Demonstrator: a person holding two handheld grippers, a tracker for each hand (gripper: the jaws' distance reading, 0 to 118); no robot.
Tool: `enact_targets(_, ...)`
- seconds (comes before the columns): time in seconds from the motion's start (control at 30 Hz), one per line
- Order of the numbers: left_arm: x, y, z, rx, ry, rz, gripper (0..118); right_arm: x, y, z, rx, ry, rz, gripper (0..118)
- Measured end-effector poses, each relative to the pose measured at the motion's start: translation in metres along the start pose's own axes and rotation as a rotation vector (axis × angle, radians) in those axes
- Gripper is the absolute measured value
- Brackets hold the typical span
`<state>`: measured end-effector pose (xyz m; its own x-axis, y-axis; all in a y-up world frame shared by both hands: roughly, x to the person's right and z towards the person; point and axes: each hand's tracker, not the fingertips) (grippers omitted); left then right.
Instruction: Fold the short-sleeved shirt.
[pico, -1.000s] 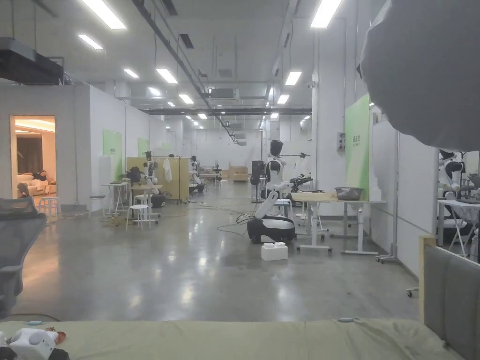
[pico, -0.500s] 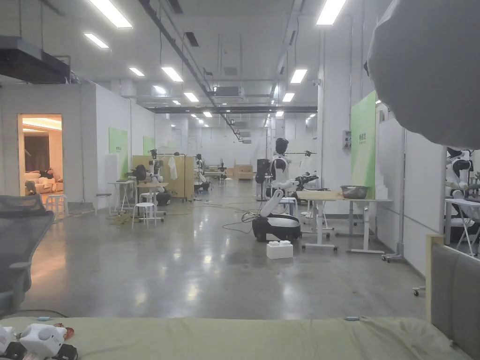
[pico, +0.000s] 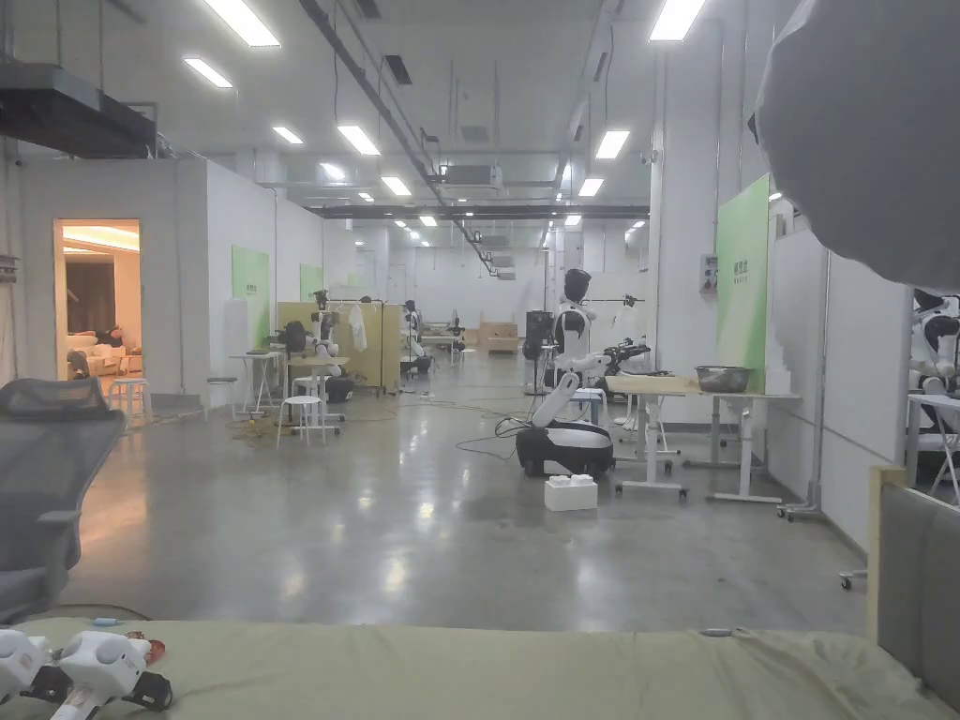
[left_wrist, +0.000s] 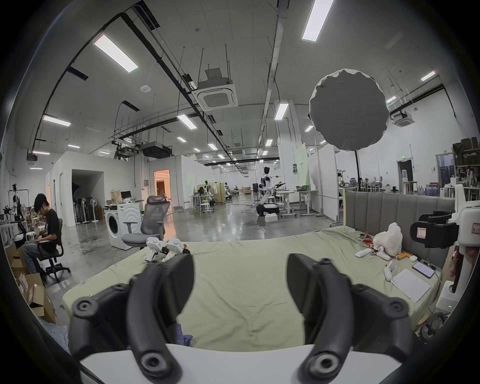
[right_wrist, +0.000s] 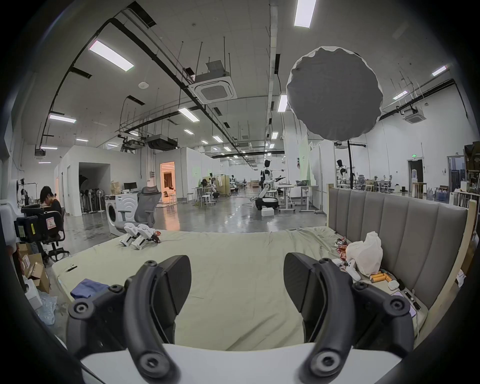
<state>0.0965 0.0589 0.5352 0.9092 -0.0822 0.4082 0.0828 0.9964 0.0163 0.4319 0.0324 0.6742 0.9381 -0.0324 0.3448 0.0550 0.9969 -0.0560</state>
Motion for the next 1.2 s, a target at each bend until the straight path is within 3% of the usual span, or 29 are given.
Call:
enact_targets(0.1,0.0,-0.001,-0.001,0.002,0.009,-0.003,115,-0.001,0.0,-0.001,-0.003,-0.006,0.007,103)
enact_targets(0.13,0.0,-0.001,-0.001,0.004,0.009,0.0,118,-0.001,0.0,-0.001,0.002,-0.01,0.008,106)
enact_targets(0.33,0.0,0.0,0.0,0.015,0.01,0.017,118,0.003,-0.004,-0.004,0.006,-0.015,-0.011,118)
enact_targets(1.2,-0.003,-0.004,-0.002,0.01,0.009,0.032,118,0.001,-0.01,-0.001,0.016,-0.013,0.007,118)
